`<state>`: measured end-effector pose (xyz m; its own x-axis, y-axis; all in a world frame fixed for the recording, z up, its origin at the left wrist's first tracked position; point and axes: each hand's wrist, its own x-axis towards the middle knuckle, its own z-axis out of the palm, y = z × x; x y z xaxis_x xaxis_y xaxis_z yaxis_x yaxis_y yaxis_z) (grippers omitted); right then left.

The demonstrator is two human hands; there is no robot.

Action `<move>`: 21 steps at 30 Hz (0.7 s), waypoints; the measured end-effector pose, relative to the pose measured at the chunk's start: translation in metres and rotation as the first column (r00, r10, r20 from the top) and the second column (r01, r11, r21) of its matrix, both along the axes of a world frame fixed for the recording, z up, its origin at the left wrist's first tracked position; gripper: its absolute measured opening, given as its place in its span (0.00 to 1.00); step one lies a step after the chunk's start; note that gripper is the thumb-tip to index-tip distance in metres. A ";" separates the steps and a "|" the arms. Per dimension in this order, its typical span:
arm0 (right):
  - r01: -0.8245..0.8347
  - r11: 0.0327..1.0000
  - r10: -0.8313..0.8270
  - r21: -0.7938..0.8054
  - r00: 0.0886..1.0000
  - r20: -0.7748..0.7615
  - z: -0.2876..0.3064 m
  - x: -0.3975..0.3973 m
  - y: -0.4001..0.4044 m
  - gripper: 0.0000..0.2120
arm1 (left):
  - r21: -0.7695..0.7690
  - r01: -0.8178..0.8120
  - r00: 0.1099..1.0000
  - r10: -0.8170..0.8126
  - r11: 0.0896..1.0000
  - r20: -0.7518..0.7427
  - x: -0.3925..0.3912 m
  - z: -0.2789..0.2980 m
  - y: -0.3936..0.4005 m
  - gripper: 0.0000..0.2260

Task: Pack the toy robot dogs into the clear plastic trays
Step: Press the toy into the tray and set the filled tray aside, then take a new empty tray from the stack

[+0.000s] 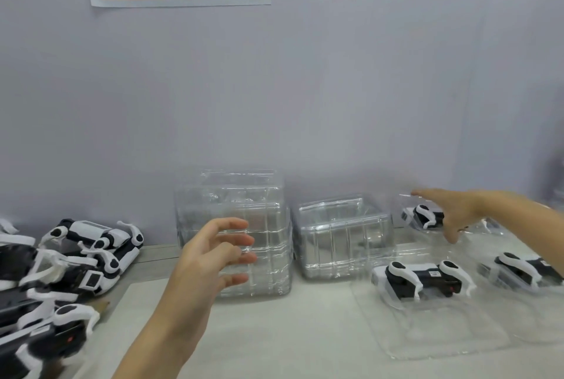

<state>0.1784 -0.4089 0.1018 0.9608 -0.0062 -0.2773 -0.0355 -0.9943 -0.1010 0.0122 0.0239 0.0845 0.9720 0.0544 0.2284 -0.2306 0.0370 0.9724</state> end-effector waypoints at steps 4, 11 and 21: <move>-0.050 0.998 0.049 -0.026 0.998 -0.050 -0.005 0.003 0.018 0.52 | 0.012 0.011 1.000 -0.011 1.000 -0.002 -0.001 0.001 0.000 0.14; -0.113 0.987 0.109 0.116 0.993 0.039 -0.008 0.002 0.053 0.31 | 0.017 0.005 1.000 -0.004 1.000 -0.010 -0.003 0.004 -0.001 0.14; -0.080 0.997 0.079 0.008 0.990 0.119 -0.012 -0.020 0.068 0.30 | 0.106 -0.123 0.992 0.126 0.987 -0.026 -0.001 0.001 0.004 0.17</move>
<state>0.1583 -0.3410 0.0896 0.9841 0.0743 -0.1612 0.0564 -0.9920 -0.1127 0.0113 0.0275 0.0857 0.9662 0.1532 0.2073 -0.1951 -0.0912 0.9765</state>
